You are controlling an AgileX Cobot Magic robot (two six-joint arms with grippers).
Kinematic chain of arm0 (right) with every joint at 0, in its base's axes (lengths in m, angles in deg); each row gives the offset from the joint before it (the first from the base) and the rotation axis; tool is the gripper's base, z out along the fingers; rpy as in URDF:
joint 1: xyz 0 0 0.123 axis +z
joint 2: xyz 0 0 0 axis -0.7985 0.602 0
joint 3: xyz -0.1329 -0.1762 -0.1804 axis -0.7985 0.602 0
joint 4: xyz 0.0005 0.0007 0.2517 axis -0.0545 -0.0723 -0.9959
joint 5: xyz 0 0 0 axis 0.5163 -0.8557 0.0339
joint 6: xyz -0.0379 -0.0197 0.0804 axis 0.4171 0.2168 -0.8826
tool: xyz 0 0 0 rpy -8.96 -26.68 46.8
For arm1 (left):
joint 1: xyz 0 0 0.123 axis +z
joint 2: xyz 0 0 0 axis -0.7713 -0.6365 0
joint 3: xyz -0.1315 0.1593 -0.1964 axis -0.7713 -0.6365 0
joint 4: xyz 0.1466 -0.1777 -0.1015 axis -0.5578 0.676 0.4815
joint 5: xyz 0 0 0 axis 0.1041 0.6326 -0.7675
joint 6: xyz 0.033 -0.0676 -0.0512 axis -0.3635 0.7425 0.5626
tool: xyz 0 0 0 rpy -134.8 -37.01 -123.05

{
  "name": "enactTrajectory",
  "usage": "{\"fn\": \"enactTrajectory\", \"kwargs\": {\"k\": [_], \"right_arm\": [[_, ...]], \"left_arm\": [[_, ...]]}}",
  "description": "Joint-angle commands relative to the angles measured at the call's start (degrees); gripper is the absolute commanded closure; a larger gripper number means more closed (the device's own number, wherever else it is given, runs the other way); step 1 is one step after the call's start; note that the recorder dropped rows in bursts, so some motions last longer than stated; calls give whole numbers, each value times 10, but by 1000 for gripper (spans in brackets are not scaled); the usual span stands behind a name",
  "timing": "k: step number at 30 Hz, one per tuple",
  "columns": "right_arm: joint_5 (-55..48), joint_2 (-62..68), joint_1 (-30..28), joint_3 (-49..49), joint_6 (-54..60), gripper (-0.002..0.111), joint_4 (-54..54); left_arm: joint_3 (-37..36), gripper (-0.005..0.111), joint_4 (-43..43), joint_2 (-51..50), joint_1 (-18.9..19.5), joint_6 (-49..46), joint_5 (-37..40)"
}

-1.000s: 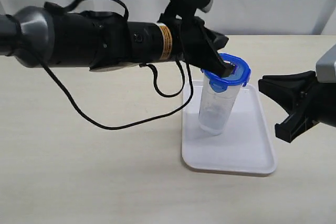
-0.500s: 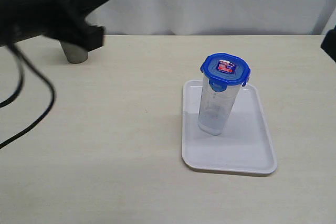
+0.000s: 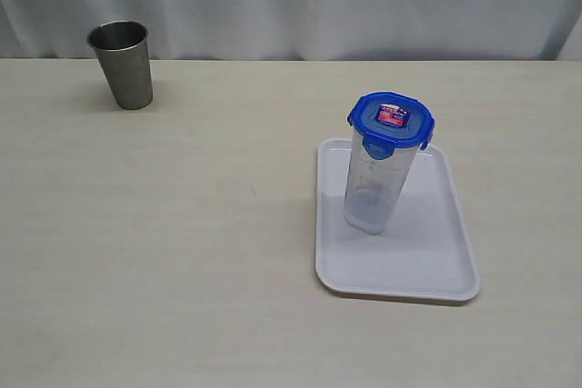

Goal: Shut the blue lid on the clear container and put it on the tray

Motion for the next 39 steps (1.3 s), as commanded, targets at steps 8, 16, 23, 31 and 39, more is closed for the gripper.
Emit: {"fn": "enactTrajectory", "kwargs": {"k": [8,16,23,31,39], "right_arm": [[-8,-3,1,19,-3,104,0],[-8,-3,1,19,-3,104,0],[-9,-3,1,19,-4,104,0],[-8,-3,1,19,-4,104,0],[-8,-3,1,19,-2,104,0]], "left_arm": [[-6,107,110,71,2,14,57],[-6,107,80,71,2,-3,60],[-53,107,345,78,67,-352,80],[-112,107,345,78,132,-364,80],[-119,107,372,78,261,-381,159]]}}
